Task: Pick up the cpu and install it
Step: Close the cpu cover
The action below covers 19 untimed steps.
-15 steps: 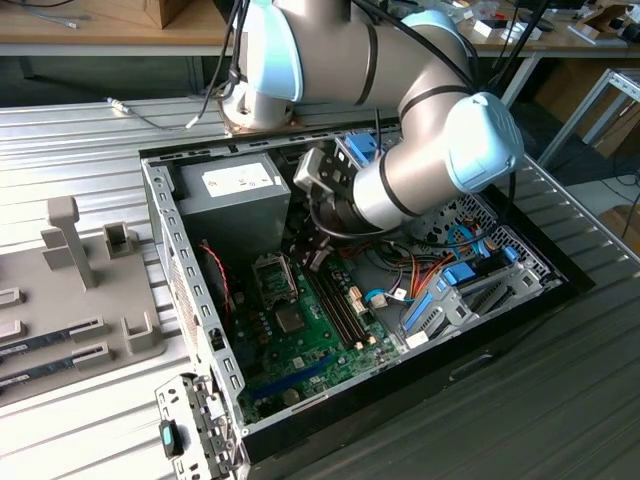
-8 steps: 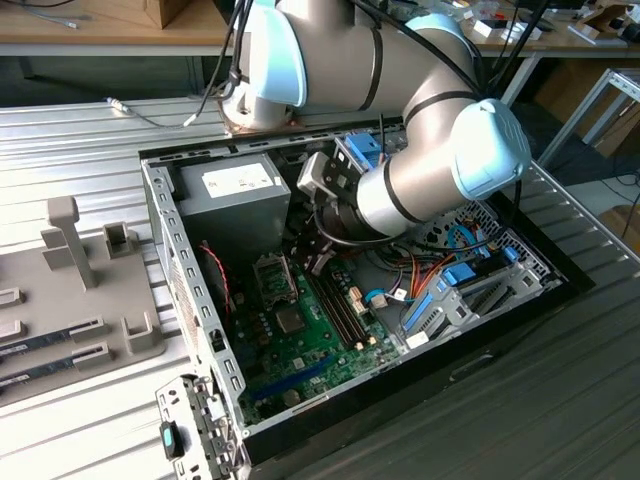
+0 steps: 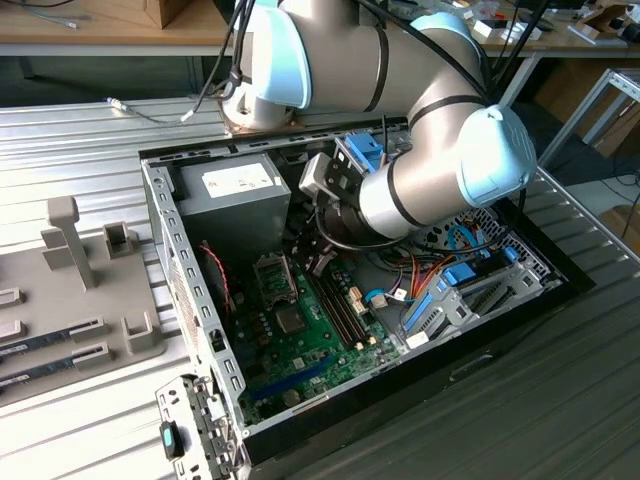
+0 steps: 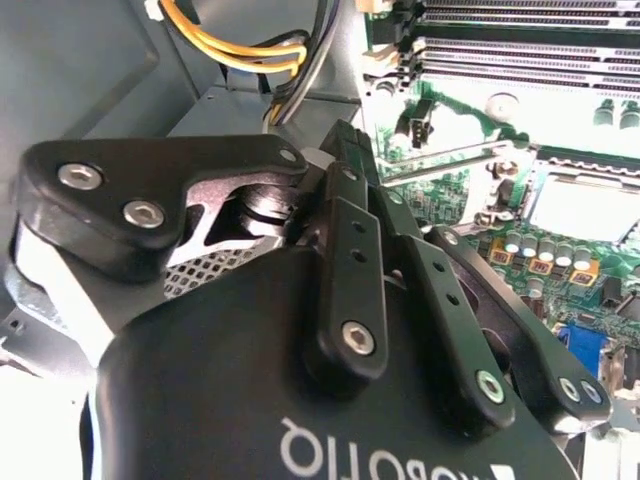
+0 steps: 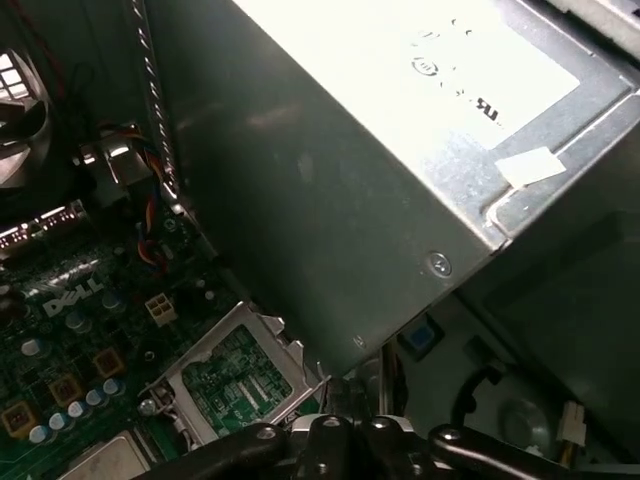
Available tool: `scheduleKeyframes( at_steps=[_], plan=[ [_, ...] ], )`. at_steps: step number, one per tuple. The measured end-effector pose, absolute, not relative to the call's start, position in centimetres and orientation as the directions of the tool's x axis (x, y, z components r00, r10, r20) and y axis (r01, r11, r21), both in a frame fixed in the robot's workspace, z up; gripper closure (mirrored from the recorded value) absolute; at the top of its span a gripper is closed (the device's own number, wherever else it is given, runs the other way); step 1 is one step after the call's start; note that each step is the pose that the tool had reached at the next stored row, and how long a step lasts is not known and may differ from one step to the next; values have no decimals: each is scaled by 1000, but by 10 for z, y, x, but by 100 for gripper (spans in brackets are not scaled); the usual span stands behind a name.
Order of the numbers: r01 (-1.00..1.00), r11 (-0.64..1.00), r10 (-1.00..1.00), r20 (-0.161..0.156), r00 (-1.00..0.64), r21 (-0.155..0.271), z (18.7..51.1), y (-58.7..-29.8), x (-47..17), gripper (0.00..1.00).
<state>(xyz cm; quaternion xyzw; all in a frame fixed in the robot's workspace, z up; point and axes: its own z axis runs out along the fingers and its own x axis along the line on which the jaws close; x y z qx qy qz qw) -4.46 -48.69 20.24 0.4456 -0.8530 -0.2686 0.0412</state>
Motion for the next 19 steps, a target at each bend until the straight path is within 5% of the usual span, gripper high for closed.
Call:
scheduleKeyframes(
  at_steps=[11,19],
  plan=[
    [-738,433,-773,-208,-599,518,206,-489,-45,89],
    [-733,432,-772,-204,-602,526,194,-488,-42,89]
  ],
)
